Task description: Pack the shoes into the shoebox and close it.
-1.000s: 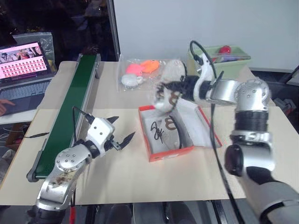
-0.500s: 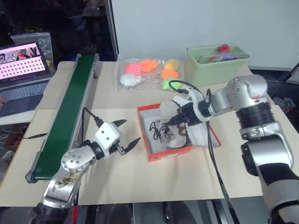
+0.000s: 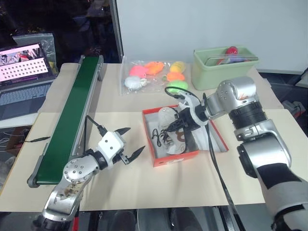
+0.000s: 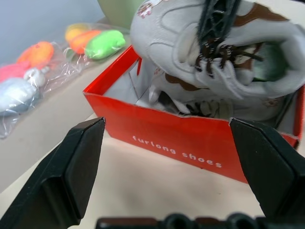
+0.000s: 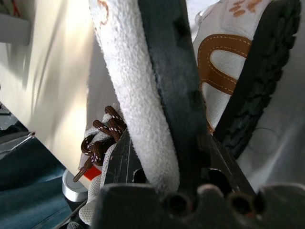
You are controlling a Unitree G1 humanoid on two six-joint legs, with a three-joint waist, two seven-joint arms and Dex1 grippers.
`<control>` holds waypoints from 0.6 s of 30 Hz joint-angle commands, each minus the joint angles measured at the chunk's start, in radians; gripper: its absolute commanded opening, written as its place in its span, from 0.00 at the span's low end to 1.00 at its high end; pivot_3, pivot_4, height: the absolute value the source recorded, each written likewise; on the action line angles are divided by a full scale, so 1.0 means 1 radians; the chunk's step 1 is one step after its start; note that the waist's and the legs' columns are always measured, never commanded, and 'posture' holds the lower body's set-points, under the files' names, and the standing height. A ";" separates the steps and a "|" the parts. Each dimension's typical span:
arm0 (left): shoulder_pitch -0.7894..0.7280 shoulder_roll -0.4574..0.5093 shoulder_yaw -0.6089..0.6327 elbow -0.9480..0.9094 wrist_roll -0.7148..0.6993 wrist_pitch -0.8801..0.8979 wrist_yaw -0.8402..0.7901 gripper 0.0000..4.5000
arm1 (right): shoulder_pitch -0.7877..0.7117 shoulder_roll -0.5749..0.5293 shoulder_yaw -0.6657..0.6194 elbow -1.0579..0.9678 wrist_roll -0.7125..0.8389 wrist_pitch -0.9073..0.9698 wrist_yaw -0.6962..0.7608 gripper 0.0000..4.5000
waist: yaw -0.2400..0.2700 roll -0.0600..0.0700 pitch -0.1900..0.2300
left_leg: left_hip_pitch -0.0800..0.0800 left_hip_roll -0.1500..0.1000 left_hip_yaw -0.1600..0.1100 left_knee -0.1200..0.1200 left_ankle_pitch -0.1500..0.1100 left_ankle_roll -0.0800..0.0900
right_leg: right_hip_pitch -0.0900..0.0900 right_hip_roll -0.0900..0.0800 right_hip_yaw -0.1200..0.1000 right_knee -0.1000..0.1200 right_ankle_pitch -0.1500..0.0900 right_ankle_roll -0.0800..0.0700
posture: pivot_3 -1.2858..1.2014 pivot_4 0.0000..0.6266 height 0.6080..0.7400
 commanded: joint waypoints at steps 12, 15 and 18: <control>-0.032 -0.021 -0.007 -0.019 0.004 -0.020 -0.002 0.99 | -0.087 -0.108 0.053 -0.001 -0.153 -0.077 0.216 0.18 | -0.002 0.000 0.000 | 0.000 0.000 0.000 0.000 0.000 0.000 | -0.001 0.000 0.000 0.002 0.000 0.000 | 0.52 0.24 0.92; -0.040 -0.025 -0.012 -0.012 0.005 -0.020 -0.003 0.99 | -0.101 -0.105 0.040 -0.019 -0.153 -0.052 0.219 0.18 | -0.002 0.000 0.000 | -0.001 0.000 0.000 0.000 0.000 0.000 | -0.002 0.000 0.000 0.002 0.000 0.000 | 0.52 0.24 0.92; -0.045 -0.028 -0.014 -0.006 0.006 -0.024 -0.007 0.99 | -0.117 -0.101 0.025 -0.045 -0.147 -0.022 0.216 0.18 | 0.000 0.000 0.000 | -0.001 0.000 0.000 0.000 0.000 0.000 | -0.002 0.000 0.000 0.002 0.000 0.000 | 0.52 0.24 0.92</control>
